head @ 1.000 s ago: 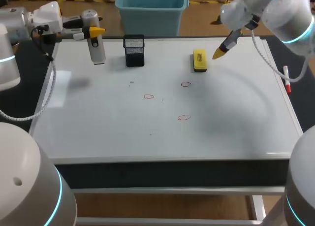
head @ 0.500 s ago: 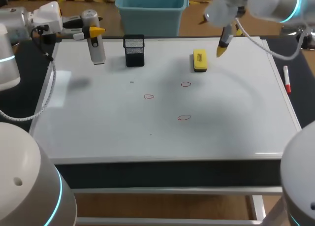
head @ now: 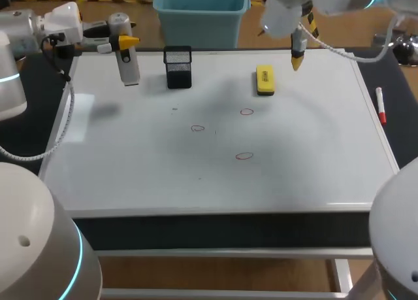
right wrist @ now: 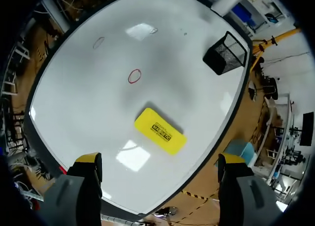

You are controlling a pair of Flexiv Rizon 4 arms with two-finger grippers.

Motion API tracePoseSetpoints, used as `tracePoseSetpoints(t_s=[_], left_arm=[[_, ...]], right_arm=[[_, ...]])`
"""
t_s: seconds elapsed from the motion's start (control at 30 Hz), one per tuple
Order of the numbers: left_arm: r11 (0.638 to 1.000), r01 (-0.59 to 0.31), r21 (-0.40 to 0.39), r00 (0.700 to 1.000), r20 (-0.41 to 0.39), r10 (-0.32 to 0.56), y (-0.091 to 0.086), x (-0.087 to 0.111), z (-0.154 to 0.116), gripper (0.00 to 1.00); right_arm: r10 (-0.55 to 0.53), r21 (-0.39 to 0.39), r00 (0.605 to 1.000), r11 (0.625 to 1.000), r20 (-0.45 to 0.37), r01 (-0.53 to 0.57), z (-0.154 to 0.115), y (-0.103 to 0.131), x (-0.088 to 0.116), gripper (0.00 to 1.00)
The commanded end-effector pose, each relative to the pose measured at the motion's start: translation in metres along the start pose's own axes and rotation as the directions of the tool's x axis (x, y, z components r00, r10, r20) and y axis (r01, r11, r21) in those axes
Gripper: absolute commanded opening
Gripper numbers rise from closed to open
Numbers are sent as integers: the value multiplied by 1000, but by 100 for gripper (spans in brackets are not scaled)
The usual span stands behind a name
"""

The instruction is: Pick up the inspection probe, press it on each red-marked spot on the whiteboard one by one, put down the probe, pick up the eraser, and wipe off all the red marks.

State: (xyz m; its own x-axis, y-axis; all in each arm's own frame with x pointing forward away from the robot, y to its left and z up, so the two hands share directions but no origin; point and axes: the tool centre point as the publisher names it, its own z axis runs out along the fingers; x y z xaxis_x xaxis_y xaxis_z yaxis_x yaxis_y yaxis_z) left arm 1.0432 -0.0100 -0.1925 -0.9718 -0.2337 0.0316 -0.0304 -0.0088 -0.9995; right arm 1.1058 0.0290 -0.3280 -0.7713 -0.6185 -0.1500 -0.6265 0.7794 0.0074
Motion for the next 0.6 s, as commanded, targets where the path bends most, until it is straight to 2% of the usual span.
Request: tracePoseSetpoints(t_s=[0.03,0.17,0.3,0.53,0.6], left_arm=[[1000,-2,2,1000,2,2,0,0,1,0],[1000,-2,2,1000,2,2,0,0,1,0],[1000,-2,2,1000,2,2,0,0,1,0],[1000,-2,2,1000,2,2,0,0,1,0],[1000,-2,2,1000,2,2,0,0,1,0]], right_arm=[[-93,-22,990,996,-105,91,13,-4,-7,100],[-203,-27,975,979,-93,201,20,-2,-9,100],[-323,-50,943,946,-79,320,28,0,-11,100],[-427,-61,902,904,-65,424,37,2,-11,100],[-478,-78,876,877,-55,474,42,3,-8,100]])
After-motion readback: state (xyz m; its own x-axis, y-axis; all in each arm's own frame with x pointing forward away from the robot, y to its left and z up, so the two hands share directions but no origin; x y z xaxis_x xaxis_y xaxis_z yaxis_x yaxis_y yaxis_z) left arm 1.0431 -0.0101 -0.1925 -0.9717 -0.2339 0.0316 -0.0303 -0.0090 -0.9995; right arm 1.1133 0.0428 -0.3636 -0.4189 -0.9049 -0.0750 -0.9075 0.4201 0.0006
